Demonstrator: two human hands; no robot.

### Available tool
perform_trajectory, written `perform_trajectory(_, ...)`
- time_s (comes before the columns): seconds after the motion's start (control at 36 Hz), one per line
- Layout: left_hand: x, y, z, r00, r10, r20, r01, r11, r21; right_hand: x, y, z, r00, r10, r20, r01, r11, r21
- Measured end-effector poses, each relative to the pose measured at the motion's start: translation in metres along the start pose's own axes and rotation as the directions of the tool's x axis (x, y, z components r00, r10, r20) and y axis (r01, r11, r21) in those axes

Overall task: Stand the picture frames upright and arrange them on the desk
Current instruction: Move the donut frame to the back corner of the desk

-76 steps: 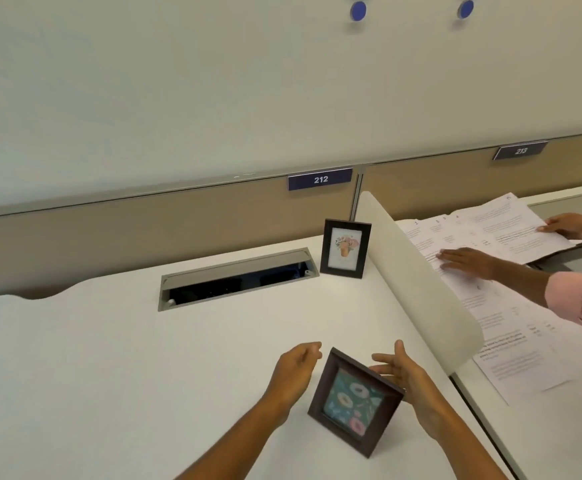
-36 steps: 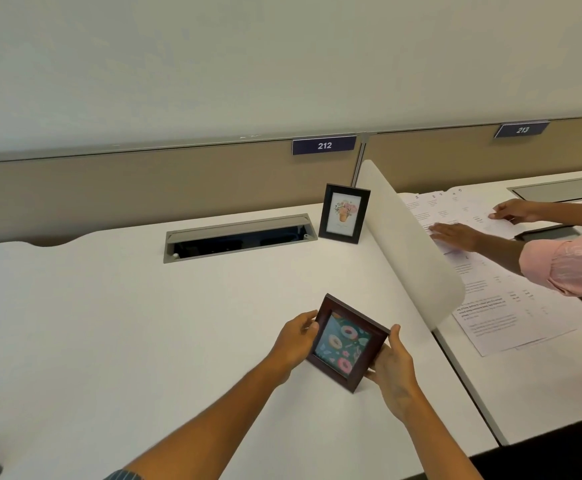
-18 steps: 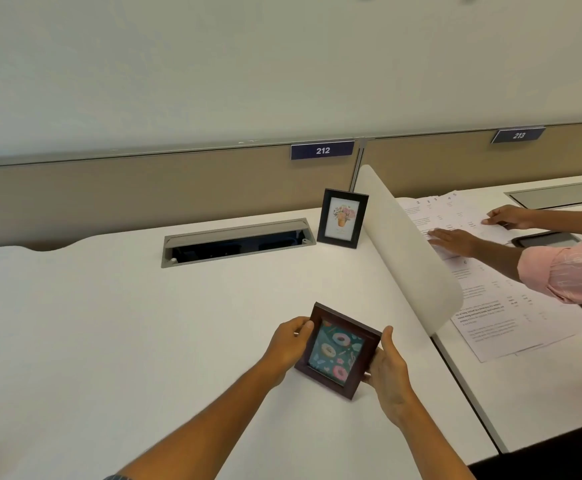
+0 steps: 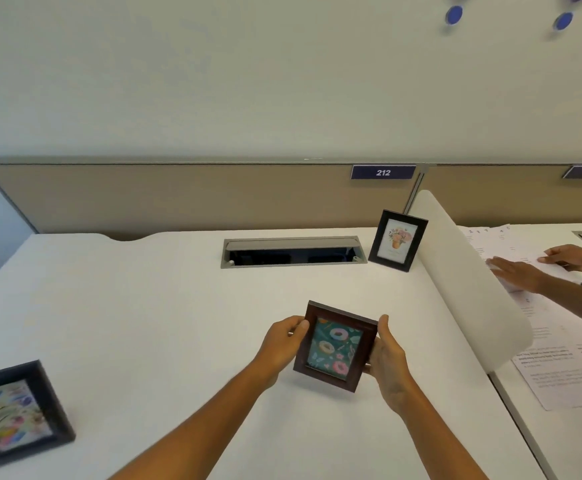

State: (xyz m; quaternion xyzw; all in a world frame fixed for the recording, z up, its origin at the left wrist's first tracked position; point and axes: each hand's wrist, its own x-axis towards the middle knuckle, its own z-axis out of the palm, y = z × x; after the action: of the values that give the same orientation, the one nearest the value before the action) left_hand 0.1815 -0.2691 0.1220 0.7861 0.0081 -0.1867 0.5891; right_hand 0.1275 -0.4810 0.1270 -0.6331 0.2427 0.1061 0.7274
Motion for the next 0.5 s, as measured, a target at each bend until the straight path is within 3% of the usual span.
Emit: perform_trajectory(0.5,-0.055,-0.029,-0.213,0.960,-0.030,-0.280,0.023,0.999,-0.028,0.014,-0.035,0.215,0.951,-0.032,0.309,0.109,0.966,-0.236)
